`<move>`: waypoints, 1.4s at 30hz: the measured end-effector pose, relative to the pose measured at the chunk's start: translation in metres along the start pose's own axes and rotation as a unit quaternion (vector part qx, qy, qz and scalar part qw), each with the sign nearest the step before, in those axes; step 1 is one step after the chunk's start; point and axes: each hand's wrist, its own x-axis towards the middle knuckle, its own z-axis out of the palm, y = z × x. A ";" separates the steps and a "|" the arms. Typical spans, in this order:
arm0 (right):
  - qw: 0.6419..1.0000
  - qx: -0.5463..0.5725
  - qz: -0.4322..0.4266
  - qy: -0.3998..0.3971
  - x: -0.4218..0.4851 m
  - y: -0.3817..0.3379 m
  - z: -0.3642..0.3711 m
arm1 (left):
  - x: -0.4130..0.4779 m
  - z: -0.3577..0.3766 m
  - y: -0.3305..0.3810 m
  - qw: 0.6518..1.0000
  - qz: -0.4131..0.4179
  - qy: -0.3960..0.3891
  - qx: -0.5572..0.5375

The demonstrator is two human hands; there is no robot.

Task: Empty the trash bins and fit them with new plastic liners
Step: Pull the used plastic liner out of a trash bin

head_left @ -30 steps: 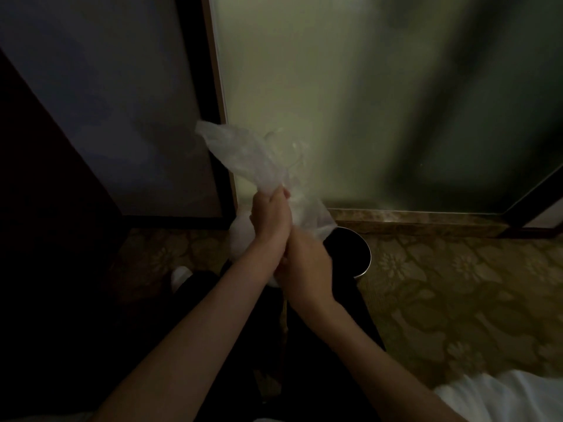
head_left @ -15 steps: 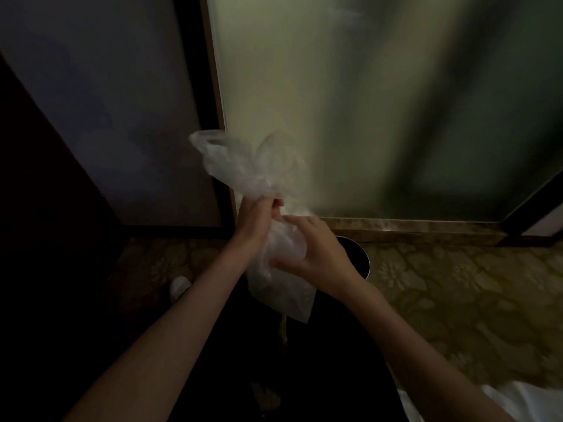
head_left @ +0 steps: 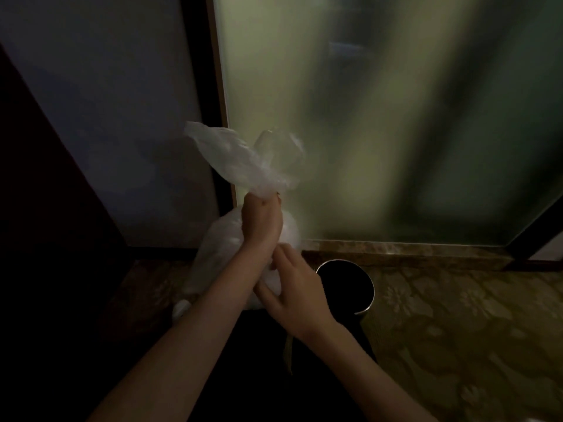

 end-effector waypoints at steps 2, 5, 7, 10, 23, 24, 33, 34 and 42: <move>0.997 0.048 0.003 -0.053 0.005 0.000 -0.008 | 0.008 -0.008 -0.001 1.000 0.003 -0.001 0.023; 0.984 0.165 0.054 -0.048 0.023 -0.001 -0.021 | 0.011 -0.013 0.000 0.998 0.018 0.008 0.055; 0.967 0.238 0.092 -0.003 0.039 -0.004 -0.031 | 0.009 -0.013 0.011 0.996 0.039 -0.002 0.082; 0.939 0.310 0.131 0.066 0.060 -0.013 -0.051 | 0.006 -0.013 0.033 0.992 0.069 -0.009 0.103; 0.906 0.377 0.097 0.168 0.118 -0.074 -0.148 | -0.014 -0.034 0.105 0.978 0.187 -0.010 0.096; 0.906 0.373 0.092 0.177 0.121 -0.078 -0.154 | -0.017 -0.035 0.103 0.979 0.185 -0.011 0.080; 0.891 0.379 0.081 0.236 0.124 -0.097 -0.187 | -0.023 -0.043 0.101 0.975 0.222 -0.005 0.005; 0.885 0.388 0.088 0.242 0.124 -0.097 -0.190 | -0.021 -0.044 0.100 0.975 0.220 -0.006 0.002; 0.851 0.410 0.169 0.283 0.119 -0.075 -0.204 | -0.014 -0.053 0.086 0.979 0.204 0.001 -0.006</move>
